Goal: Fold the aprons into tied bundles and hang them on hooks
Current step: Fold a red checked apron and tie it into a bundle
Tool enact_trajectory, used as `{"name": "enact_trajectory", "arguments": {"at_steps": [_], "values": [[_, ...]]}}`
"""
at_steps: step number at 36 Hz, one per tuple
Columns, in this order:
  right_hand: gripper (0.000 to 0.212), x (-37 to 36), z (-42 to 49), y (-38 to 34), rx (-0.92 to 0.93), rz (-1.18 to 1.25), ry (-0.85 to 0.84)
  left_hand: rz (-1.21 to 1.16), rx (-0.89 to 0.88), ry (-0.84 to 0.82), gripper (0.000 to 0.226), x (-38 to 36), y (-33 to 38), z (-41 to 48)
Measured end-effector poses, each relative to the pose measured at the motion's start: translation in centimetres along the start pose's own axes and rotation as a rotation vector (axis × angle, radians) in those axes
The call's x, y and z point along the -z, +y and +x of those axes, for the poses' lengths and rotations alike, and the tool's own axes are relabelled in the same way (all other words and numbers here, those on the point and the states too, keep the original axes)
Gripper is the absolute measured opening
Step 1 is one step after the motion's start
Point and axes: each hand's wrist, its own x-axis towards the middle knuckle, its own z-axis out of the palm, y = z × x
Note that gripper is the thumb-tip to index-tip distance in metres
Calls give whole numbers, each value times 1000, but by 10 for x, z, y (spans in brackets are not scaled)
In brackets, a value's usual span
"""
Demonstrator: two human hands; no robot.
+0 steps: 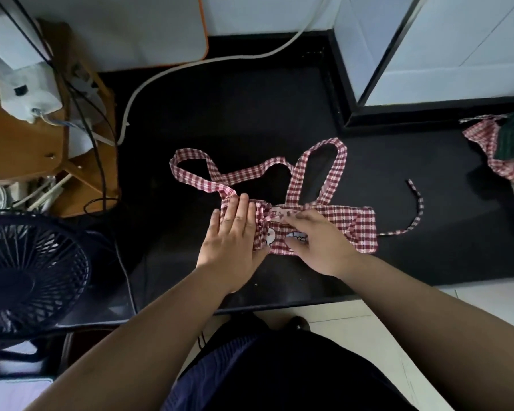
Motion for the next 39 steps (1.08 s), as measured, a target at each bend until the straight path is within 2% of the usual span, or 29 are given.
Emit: {"name": "enact_trajectory", "arguments": {"at_steps": [3,5,6,8,9,10,11,14,16,18,20,22,24,25,27,29,32,36,39], "values": [[33,1,-13,8,-192,43,383,61,0,-50,79,3,3,2],[30,-1,-18,10,-505,219,639,69,-2,-67,80,5,4,4],[38,1,-19,8,-713,423,716,72,-4,-75,81,6,5,5],[66,1,-15,6,-1153,807,709,55,-7,-89,87,9,5,6],[79,2,-14,6,-1297,931,659,42,-10,-96,90,10,5,6],[86,2,-13,8,-1340,1045,621,29,-10,-106,92,10,4,7],[84,2,-10,11,-1300,1167,588,21,-12,-116,93,10,3,7],[49,5,-3,18,-1046,1439,508,-15,-20,-133,90,12,1,7],[49,6,-1,18,-1052,1429,511,-62,-22,-137,84,13,1,7],[51,6,-2,13,-1048,1158,636,-144,-20,-120,77,14,0,8],[41,4,-7,7,-745,677,655,-230,-21,-93,72,14,0,9],[32,4,-14,1,-395,200,463,-250,-30,-54,69,15,3,11],[43,-1,-16,-3,-146,-174,299,-274,-28,-11,67,14,7,12],[50,-5,-17,-3,-46,-296,274,-323,-16,21,64,13,9,13],[62,-10,-16,1,51,-390,318,-466,-10,128,54,7,11,12],[66,-13,-17,7,111,-413,371,-536,-69,287,41,2,13,10],[64,-16,-20,11,105,-378,317,-621,-54,453,23,-4,18,13],[43,-5,-17,4,116,-339,162,-781,-14,449,13,7,18,20],[30,12,-9,-7,24,39,70,-1037,89,312,14,23,13,18]]}}
